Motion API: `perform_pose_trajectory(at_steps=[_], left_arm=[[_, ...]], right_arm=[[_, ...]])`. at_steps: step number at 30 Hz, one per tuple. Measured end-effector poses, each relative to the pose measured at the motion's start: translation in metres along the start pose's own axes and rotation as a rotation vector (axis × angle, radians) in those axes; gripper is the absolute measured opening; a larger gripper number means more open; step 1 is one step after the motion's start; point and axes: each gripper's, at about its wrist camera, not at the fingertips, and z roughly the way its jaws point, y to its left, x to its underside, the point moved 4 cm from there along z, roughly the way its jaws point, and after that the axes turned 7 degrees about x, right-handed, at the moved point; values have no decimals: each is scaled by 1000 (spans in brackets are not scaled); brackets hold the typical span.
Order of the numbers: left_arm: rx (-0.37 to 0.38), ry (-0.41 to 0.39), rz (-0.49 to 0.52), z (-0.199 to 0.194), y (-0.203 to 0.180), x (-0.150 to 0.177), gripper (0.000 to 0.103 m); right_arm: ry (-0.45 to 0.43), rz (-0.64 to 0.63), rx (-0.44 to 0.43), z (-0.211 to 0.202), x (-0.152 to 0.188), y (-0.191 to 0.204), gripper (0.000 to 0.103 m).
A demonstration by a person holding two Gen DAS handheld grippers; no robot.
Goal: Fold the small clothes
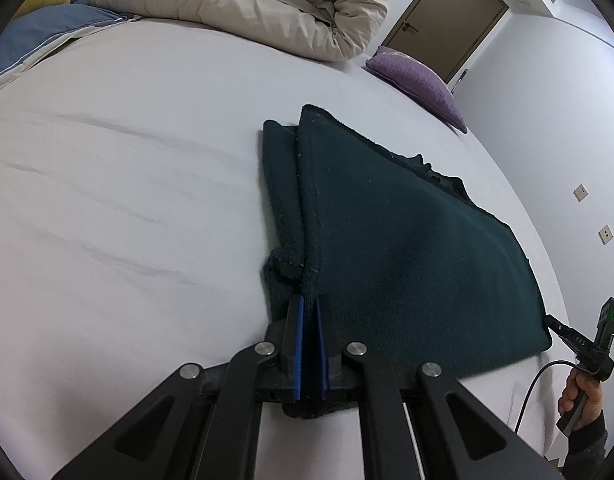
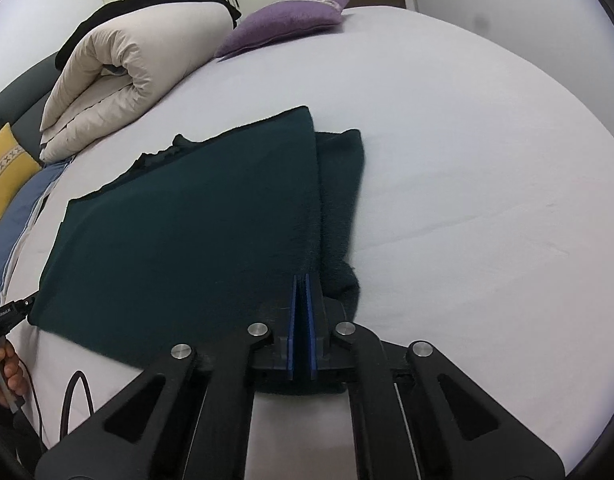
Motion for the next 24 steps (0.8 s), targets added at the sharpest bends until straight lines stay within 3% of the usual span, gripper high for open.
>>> perform_pose_trajectory(at_steps=[7,14,24], left_arm=[[-11,1,23,-4,-1,-2,7],[-31,26,51,-1,-2,4,7],[-15,-2,36,-8,3,17,7]], right_arm=[[-13,95,-7,-24,19,-21,1],[8,217,-68,-11,48,-40,1],[3,171,-46,-8,46,-29,2]])
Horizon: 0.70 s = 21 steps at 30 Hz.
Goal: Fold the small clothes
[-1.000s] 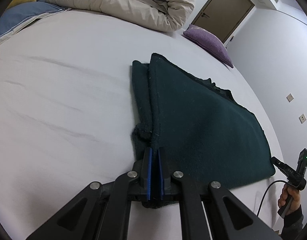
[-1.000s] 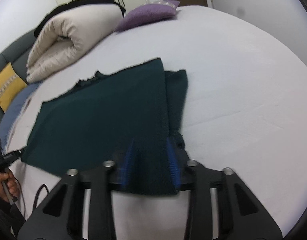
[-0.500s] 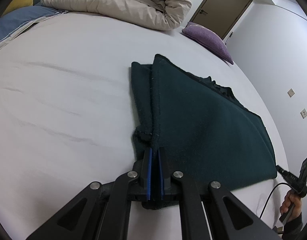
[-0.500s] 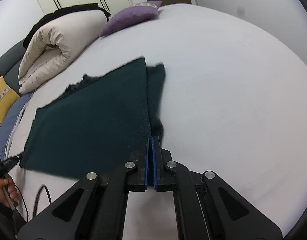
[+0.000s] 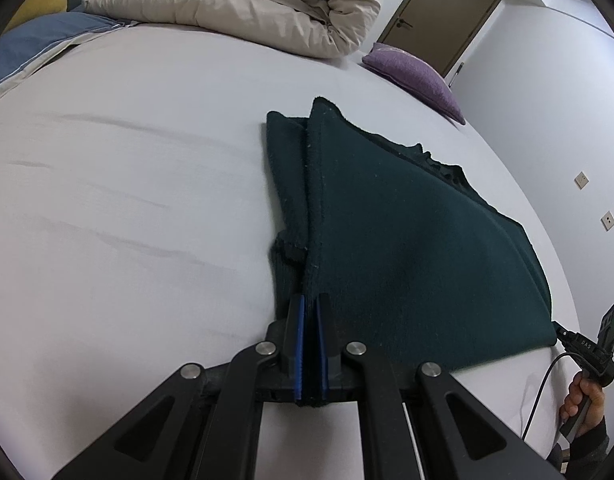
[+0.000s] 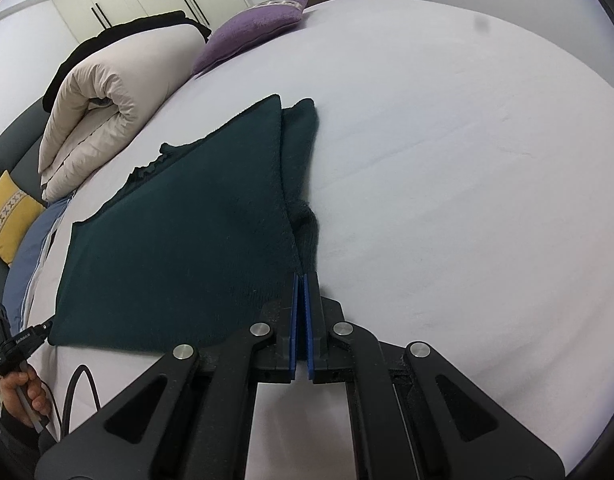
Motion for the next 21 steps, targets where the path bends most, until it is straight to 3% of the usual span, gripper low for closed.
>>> perform_pose_trajectory(at_steps=[11,15,18,19,21], left_arm=[[-3,-5,6,-1,-2,7,7],[2,0,-1,-2,0,7,10],[11,8,-6,-7,0,5,10],[8,9,-5,-11,0,4,11],[-18,10,-1,-19,-2,2,17]], right_arm=[[1,-12,9,5,0,-1,2],[4,-1,7,7,-4,-2,7],[4,21,30,-1,-7,-7,32],[-13,41,34,-8,-10,-11,47],[-72,74,44,-27,-18,-15,50]])
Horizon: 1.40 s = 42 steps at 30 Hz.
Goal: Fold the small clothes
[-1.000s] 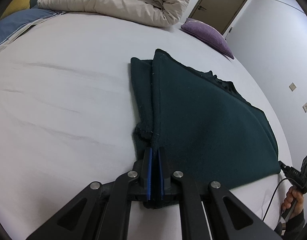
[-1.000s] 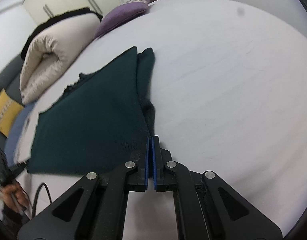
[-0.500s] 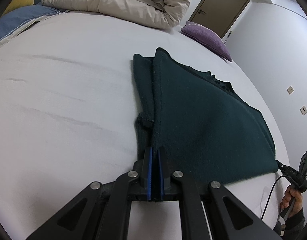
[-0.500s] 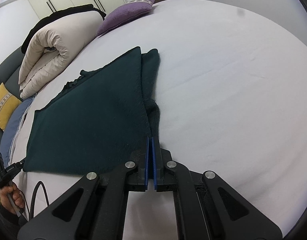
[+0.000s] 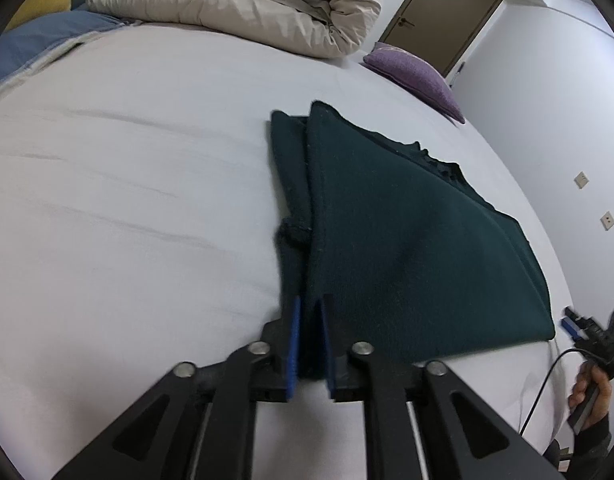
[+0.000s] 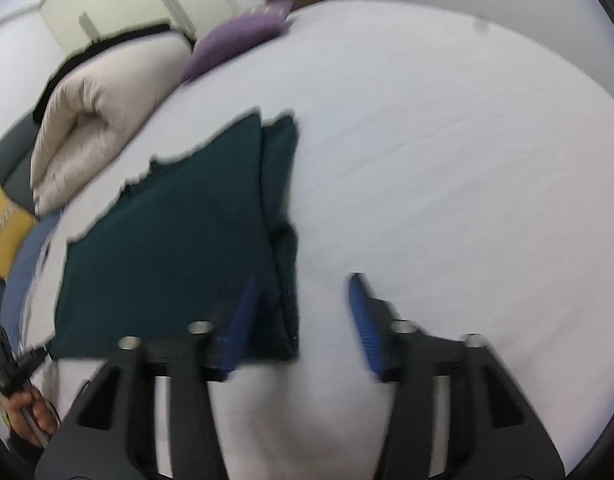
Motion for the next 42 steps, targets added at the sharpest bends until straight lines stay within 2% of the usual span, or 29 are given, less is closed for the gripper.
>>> perform_pose_trajectory(at_steps=[3,5,6,7,8,10,14,17,19,20,21,23,24,25,26,29,31,32,33,34,35,37,40,41,42], left_arm=[[-54,-70,35,-22,-13,-17,22],[-81,-108,92,-27,-31,-34,29],[-87,-132,130,-24,-46,-46,36],[-81,-140,153,-21,-55,-53,42],[-68,-152,188,-12,-70,-64,44],[-48,-182,254,14,-98,-87,47],[-13,-147,269,75,-122,-116,47],[-40,-95,260,118,-119,-124,46],[-88,-81,252,135,-104,-126,46],[-112,-61,223,142,-89,-125,46],[-84,-54,177,146,-74,-124,42],[45,-88,71,139,-50,-124,35],[63,-87,46,137,-44,-126,26],[71,-84,41,137,-41,-127,22],[81,-83,30,138,-37,-128,21],[93,-76,2,135,-33,-131,19],[27,-74,47,126,-43,-128,21],[-8,-78,73,118,-50,-124,26],[-16,-86,93,109,-59,-119,38],[19,-110,119,90,-75,-104,47],[44,-125,141,80,-87,-95,50],[76,-148,199,61,-114,-74,59],[101,-131,255,54,-139,-37,60],[82,-111,264,59,-139,-30,60],[47,-71,258,70,-131,-21,60]], right_arm=[[-59,-14,-34,-21,-19,10,51],[-76,-32,-110,-26,-33,32,51],[-74,-48,-162,-25,-41,50,51],[-71,-63,-205,-21,-47,67,51],[-63,-70,-247,-14,-52,84,51],[-25,-72,-330,5,-61,119,51],[108,-11,-471,71,-65,184,51],[215,45,-504,125,-59,208,51],[250,79,-473,158,-55,205,47],[247,107,-474,170,-57,195,34],[239,135,-471,177,-60,183,26],[211,233,-475,187,-69,148,3],[175,286,-479,188,-77,123,0],[143,315,-482,188,-83,107,0],[118,325,-471,187,-90,96,0],[45,379,-361,180,-109,55,0],[30,444,-305,171,-111,34,6],[20,442,-284,160,-110,31,11],[12,415,-283,151,-109,34,11],[5,379,-306,139,-105,43,11],[6,353,-340,127,-99,55,11],[24,299,-472,101,-75,95,11],[125,150,-654,78,-23,175,11],[187,110,-720,78,2,205,11],[225,94,-745,80,15,220,11]])
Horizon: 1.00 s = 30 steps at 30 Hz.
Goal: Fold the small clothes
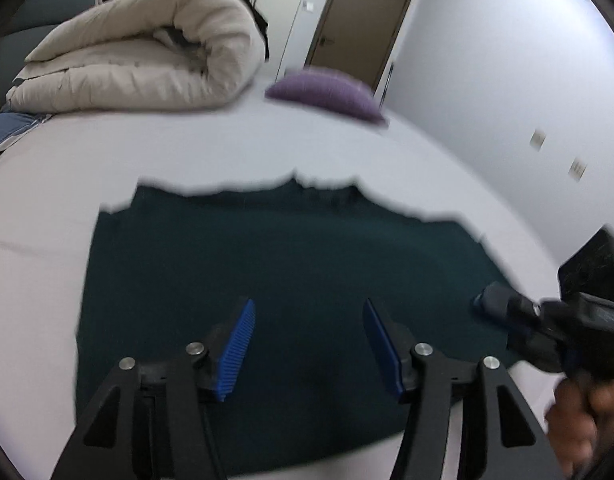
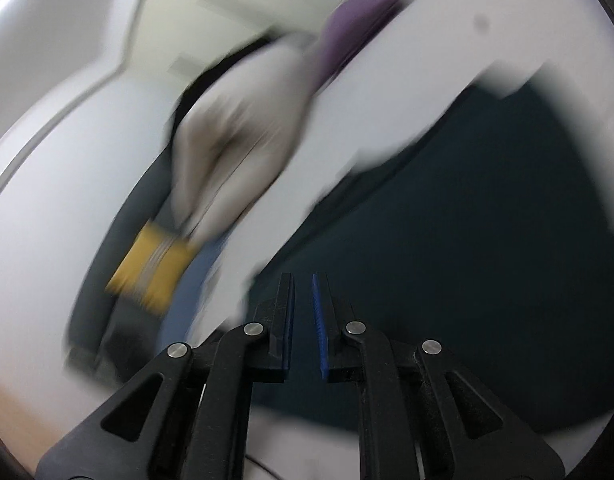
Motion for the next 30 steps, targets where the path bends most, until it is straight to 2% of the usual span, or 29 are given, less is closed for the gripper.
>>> perform_pose_trajectory(at_steps=[2,3,5,7,9,11,13,15,17,19,21,24,26,27,30], left_arm=[[-25,57,-41,11,18,15,56],[-8,56,-53,10,27,19,49],[-3,61,-72,3,36,19,46],[-35,58,-65,-6,47,19,46],[-38,59,-79,-10,58,22,45],[-27,71,-96,-11,66,25,40],[-44,85,-74,-8,64,25,40],[-65,87,-52,-6,58,28,40],[-79,89,-39,-3,54,30,41],[-88,87,-36,-2,53,32,41],[-93,91,-30,0,53,32,41],[-98,93,-28,-2,54,33,41],[-96,94,-30,-1,54,33,41],[-95,93,-32,-3,54,34,41],[-89,93,-37,-2,55,35,41]], right_arm=[[101,-15,-8,39,30,8,11],[160,-22,38,57,43,1,11],[180,-5,126,68,52,-22,8],[110,101,73,50,42,-46,5],[3,161,109,20,24,-68,9],[-78,213,149,-8,8,-93,8],[-155,258,178,-41,-4,-115,8],[-233,265,281,-76,-11,-125,9],[-290,293,302,-98,-13,-125,13],[-308,281,280,-111,-18,-114,14],[-279,203,287,-110,-18,-91,14],[-217,101,263,-74,-24,-49,27],[-173,33,233,-35,-34,-17,45],[-150,14,223,-21,-26,4,45],[-74,-48,191,20,-20,33,45]])
